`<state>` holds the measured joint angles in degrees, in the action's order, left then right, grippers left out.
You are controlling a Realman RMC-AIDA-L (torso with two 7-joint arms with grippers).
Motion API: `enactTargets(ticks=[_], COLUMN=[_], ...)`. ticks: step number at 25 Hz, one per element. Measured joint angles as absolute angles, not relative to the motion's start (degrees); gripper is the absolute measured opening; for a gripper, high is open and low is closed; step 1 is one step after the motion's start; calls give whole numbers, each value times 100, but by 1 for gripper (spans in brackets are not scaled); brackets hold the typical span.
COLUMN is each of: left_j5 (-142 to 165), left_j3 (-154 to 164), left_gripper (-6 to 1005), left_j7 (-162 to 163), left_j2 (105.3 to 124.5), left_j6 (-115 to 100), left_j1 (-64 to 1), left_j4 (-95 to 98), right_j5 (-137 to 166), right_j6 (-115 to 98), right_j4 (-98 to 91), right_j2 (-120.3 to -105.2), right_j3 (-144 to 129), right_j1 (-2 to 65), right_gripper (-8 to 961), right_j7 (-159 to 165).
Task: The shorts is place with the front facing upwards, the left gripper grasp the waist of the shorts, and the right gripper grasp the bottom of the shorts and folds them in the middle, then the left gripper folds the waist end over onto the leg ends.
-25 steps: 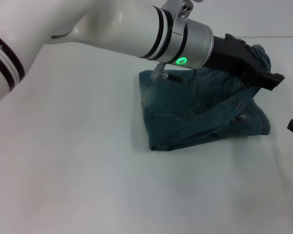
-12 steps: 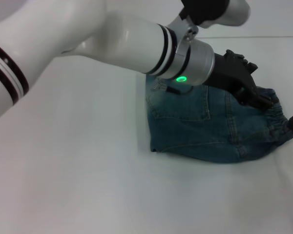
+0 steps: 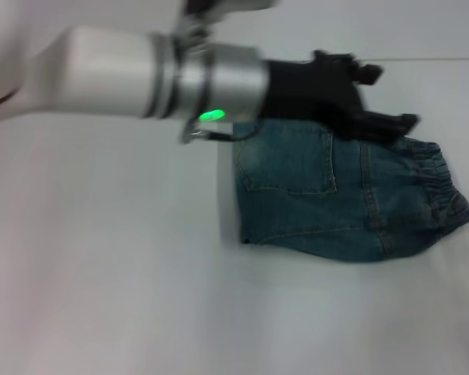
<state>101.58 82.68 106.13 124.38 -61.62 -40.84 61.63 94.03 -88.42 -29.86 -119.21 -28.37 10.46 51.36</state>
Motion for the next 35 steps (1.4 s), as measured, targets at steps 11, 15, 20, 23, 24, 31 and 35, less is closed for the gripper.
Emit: enactTargets(ticks=[11, 15, 20, 23, 24, 31, 35], left_j5=[10002, 10709, 11730, 12153, 12225, 12609, 12613], left_j3=[4912, 3907, 2918, 2475, 2404, 2171, 2202], left_gripper=[860, 860, 860, 860, 860, 860, 860], left_j7=[8257, 7822, 7794, 7727, 7713, 7692, 7736], left_j2=[12250, 12140, 12131, 12103, 12096, 12060, 12063], left_j6=[-9407, -10105, -10572, -10827, -10871, -11110, -11138], left_j1=[-2361, -1904, -1601, -1490, -1476, -1460, -1497], left_j4=[4928, 4690, 4709, 4731, 4741, 4764, 4747], right_j5=[10933, 11289, 11977, 12247, 12262, 12275, 12277], right_j6=[-10034, -10503, -10953, -11189, -11233, -11355, -11356], right_j4=[-4606, -5106, -5742, -5927, -5943, -5942, -5900], right_j2=[-11953, -11929, -11914, -11908, -11900, -11854, -11859], right_j3=[-2843, -2828, -2823, -2715, -2677, -2444, -2476], right_j1=[1133, 1132, 1169, 1192, 1190, 1136, 1157], right_gripper=[10, 10, 144, 333, 411, 560, 662], right_j7=[6917, 7587, 8563, 8772, 8779, 8481, 8353])
